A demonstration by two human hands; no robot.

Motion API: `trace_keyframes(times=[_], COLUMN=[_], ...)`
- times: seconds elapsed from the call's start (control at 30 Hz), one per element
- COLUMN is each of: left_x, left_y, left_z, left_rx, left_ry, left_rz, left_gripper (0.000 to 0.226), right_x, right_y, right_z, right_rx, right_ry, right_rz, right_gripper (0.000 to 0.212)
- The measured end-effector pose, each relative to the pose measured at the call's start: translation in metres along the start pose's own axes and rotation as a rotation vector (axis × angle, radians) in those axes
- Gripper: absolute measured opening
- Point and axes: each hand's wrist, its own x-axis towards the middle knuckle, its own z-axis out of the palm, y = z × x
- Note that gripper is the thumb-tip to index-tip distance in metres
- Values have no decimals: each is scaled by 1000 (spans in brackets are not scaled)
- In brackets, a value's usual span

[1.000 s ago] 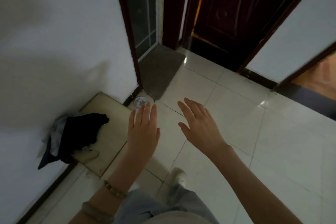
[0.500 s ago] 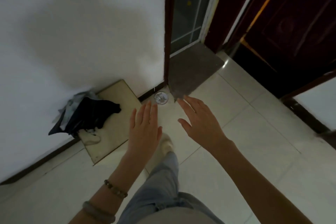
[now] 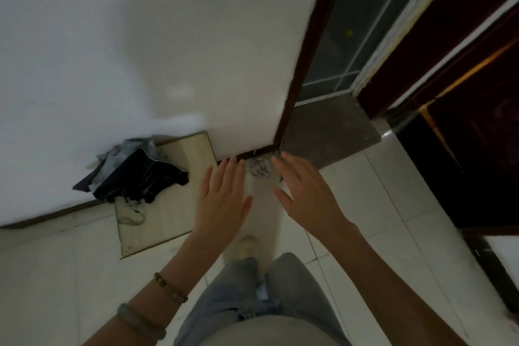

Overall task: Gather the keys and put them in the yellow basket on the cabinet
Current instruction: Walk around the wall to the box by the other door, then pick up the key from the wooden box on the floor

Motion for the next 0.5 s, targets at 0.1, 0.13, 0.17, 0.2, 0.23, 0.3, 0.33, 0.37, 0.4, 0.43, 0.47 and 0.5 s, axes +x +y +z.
trace_keyframes(times=[0.1,0.13,0.17,0.2,0.23,0.3,0.33,0.37,0.4,0.43,0.47,0.5], left_x=[2,3,3,2,1,-1,-2,-3,-3,-3,-3,-3], left_y=[-3,-2,-1,2,5,11,15,19,23,27,32,37], left_z=[5,7,10,12,14,20,23,26,29,33,37,41], left_rx=[6,4,1,-3,-7,-3,7,16,20,14,0,-13], left_ry=[-17,-10,-5,-9,-17,-20,-22,-23,-20,-24,-38,-59], left_rz=[-109,-152,-198,-247,-300,-410,-463,-519,-577,-636,-698,-758], left_gripper=[69,70,71,72,72,70,69,68,67,66,65,66], right_x=[21,28,36,44,51,61,65,69,74,79,84,89], right_y=[11,15,18,22,24,27,28,29,31,34,38,42], right_z=[7,9,13,17,21,31,34,37,40,42,45,49], right_rx=[27,38,53,68,84,124,145,161,173,180,185,186], right_ry=[-76,-100,-124,-153,-183,-250,-288,-324,-354,-380,-408,-435], right_rz=[-77,-105,-134,-162,-193,-271,-318,-371,-428,-484,-531,-572], right_gripper=[55,55,55,55,56,55,55,54,53,53,53,53])
